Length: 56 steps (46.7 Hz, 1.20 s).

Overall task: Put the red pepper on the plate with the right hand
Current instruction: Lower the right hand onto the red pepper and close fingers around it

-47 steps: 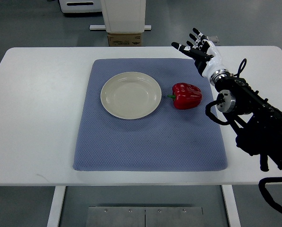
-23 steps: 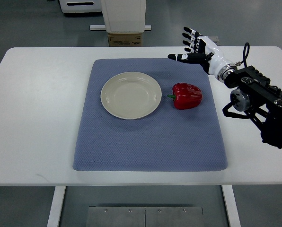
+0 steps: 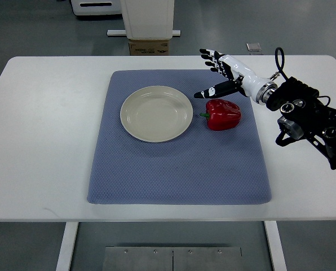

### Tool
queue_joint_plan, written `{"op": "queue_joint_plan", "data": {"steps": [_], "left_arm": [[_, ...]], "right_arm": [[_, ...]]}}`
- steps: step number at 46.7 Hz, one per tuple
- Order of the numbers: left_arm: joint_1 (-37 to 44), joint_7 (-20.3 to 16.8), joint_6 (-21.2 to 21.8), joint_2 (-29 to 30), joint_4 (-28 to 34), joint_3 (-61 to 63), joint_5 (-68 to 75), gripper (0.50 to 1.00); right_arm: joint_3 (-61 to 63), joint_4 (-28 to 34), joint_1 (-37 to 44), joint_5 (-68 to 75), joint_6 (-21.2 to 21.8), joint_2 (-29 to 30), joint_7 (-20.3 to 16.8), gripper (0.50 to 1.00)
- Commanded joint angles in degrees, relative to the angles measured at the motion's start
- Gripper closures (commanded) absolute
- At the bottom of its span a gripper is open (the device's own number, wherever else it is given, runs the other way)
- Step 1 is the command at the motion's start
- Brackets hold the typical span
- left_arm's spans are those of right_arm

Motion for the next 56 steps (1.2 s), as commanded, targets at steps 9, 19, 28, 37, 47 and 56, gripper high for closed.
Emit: {"op": "queue_joint_plan", "data": {"steps": [9,19,28,37,47,56], "left_arm": [[0.0,0.0,0.0,0.0,0.0,0.0,0.0,0.5],[0.0,0.1,0.0,0.0,0.0,0.0,0.0,0.5],[0.0,0.0,0.0,0.0,0.0,0.0,0.0,0.5],[0.0,0.1,0.0,0.0,0.0,0.0,0.0,0.5],[0.0,0.1,0.0,0.0,0.0,0.0,0.0,0.5],[0.0,0.0,0.0,0.0,0.0,0.0,0.0,0.5]], "right_arm": [[-2.9,2.6,0.6,-2.1,0.7,-3.3,1.0,0.513],[-4.9,3.0,0.1,-4.3,0.9,-5.1,2.5,0.513],[-8.1,2.9,0.0,-6.0,0.8,-4.8,3.4,0.513],[-9.7,2.6,0.0,-6.9,0.8,-4.5,3.4,0.513],[-11.3,2.0,-0.2,-7.1,0.5,-4.4,3.4,0.517],[-12.2,0.2,-0.2,-8.0,0.5,-4.1,3.4,0.536]]}}
